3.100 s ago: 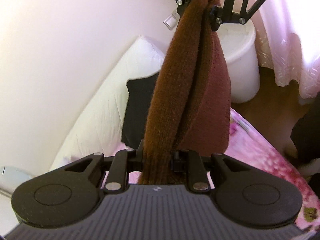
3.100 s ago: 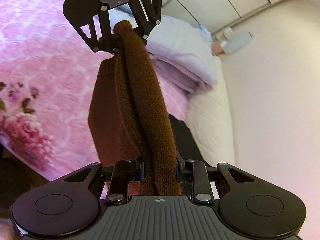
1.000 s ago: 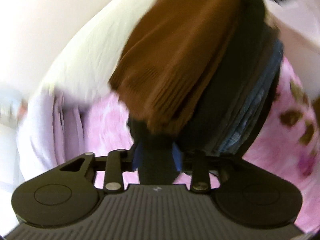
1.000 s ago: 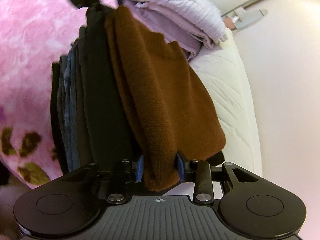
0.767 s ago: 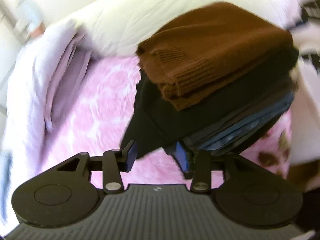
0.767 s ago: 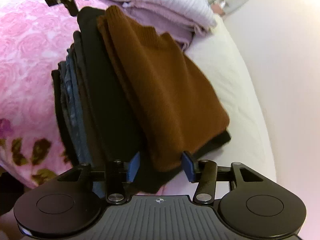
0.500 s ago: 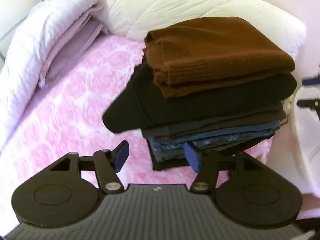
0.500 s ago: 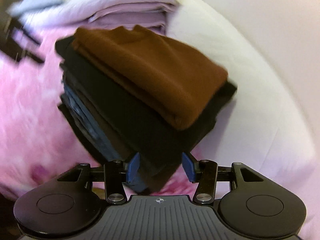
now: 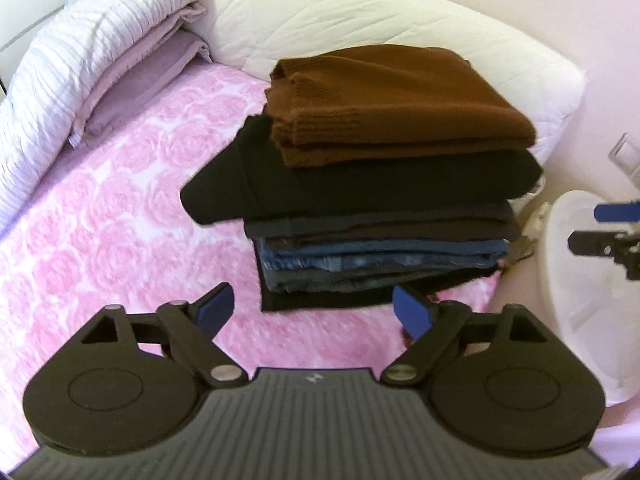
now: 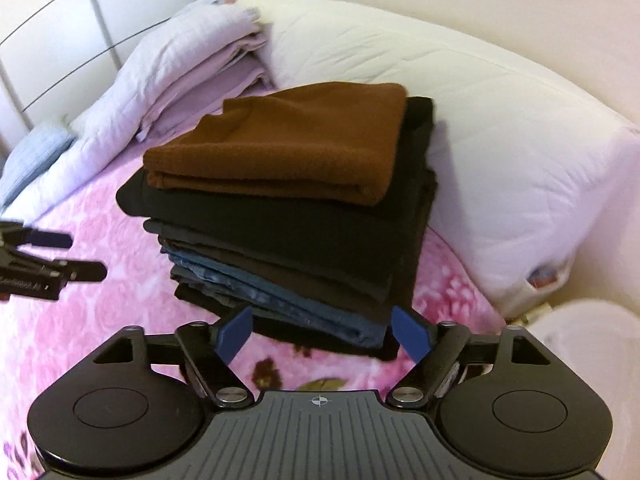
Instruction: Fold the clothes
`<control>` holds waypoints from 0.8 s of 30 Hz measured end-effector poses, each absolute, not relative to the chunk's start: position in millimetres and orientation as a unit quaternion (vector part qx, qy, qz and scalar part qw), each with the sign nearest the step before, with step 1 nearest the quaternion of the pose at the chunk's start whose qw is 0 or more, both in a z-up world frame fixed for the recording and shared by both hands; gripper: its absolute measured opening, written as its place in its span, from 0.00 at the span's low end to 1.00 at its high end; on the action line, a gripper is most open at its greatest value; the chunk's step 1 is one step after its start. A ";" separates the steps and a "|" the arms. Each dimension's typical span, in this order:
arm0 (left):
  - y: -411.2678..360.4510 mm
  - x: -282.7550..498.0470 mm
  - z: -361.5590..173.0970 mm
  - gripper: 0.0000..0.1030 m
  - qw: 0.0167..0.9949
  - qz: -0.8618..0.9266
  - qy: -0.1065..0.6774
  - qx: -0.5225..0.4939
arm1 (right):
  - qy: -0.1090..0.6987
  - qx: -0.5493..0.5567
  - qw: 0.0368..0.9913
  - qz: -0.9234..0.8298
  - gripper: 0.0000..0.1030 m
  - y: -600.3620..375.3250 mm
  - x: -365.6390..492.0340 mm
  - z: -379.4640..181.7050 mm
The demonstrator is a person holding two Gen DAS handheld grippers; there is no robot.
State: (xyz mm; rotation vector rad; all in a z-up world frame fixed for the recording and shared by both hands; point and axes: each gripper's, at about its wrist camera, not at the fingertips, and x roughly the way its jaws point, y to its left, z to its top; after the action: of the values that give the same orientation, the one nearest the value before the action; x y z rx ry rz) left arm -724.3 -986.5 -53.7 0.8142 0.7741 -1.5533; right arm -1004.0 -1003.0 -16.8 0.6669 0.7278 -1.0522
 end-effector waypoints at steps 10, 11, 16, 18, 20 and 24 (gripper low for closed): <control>-900.0 -704.2 -30.1 0.98 0.550 -0.695 0.319 0.336 | 0.306 0.302 0.724 -0.539 0.95 -914.2 -978.5 2.9; -893.9 -703.9 -27.4 0.98 0.551 -0.695 0.319 0.334 | 0.304 0.301 0.722 -0.544 0.95 -905.7 -976.1 5.8; -863.7 -701.9 -14.1 0.98 0.557 -0.696 0.316 0.325 | 0.295 0.296 0.712 -0.564 0.97 -862.8 -963.8 20.3; -851.6 -701.1 -8.8 0.98 0.560 -0.696 0.315 0.321 | 0.292 0.294 0.708 -0.572 0.98 -845.7 -958.9 26.0; -839.4 -700.4 -3.5 0.98 0.562 -0.696 0.314 0.317 | 0.290 0.291 0.710 -0.572 0.99 -838.6 -956.7 30.2; -821.5 -701.2 6.9 0.97 0.567 -0.697 0.314 0.308 | 0.290 0.287 0.721 -0.560 0.99 -837.6 -955.6 36.5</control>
State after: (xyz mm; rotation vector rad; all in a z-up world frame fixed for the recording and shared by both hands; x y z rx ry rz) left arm -701.2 -821.5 6.9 0.7246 0.7371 -1.6371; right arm -955.6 -837.6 36.5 0.6335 0.6409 -1.2384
